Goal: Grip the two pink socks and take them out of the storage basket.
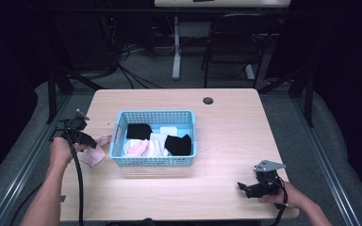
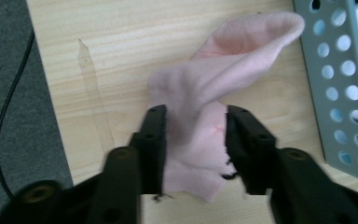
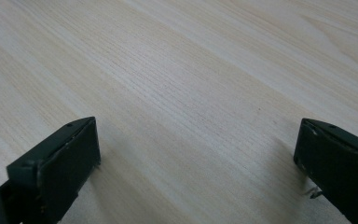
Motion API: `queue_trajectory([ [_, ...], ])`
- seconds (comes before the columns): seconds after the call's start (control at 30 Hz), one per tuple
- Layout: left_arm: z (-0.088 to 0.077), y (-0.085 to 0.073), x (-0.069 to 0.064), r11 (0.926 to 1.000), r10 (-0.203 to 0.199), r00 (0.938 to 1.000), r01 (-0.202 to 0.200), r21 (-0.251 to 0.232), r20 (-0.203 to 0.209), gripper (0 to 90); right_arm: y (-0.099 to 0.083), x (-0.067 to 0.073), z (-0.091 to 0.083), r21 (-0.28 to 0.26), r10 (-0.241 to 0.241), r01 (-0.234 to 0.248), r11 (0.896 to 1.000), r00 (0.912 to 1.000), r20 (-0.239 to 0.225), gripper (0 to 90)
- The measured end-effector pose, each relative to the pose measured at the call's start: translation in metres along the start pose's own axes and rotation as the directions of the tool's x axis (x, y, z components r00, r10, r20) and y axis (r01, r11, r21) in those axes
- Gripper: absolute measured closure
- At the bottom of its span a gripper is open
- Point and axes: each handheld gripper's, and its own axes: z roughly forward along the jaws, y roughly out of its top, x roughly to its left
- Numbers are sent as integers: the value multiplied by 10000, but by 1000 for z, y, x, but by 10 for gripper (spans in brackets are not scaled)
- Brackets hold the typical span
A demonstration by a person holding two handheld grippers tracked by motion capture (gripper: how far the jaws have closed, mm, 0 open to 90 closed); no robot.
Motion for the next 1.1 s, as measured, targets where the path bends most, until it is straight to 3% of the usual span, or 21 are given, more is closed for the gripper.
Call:
queue_trajectory([
  [0.07,-13,1,-2,9995,85,10000,-85,-320,-17,375,0,0,0,-2,3,-3,10000,10000,0,0],
  [0.2,-43,9,-12,9944,464,9988,-476,-943,-146,240,0,0,0,-6,12,-12,10000,10000,-4,0],
  [0.3,-63,17,-30,9862,1034,9945,-1049,-1279,-187,164,0,0,0,3,5,-5,10000,10000,-1,0],
  [0.4,-71,24,-50,9769,1559,9877,-1564,-1459,-149,115,0,0,0,4,2,-2,10000,10000,2,0],
  [0.67,-55,36,-98,9559,2682,9633,-2646,-1274,116,0,0,0,0,1,0,0,10000,10000,3,0],
  [0.87,-32,39,-129,9373,3396,9393,-3338,-1001,481,0,0,0,0,1,-1,1,10000,10000,3,0],
  [0.97,-24,40,-140,9276,3689,9267,-3622,-913,712,55,0,0,0,2,1,-1,10000,10000,2,0],
  [1.1,-11,39,-153,9211,3889,9170,-3849,-592,887,109,0,0,0,3,-1,1,10000,10000,2,0],
])
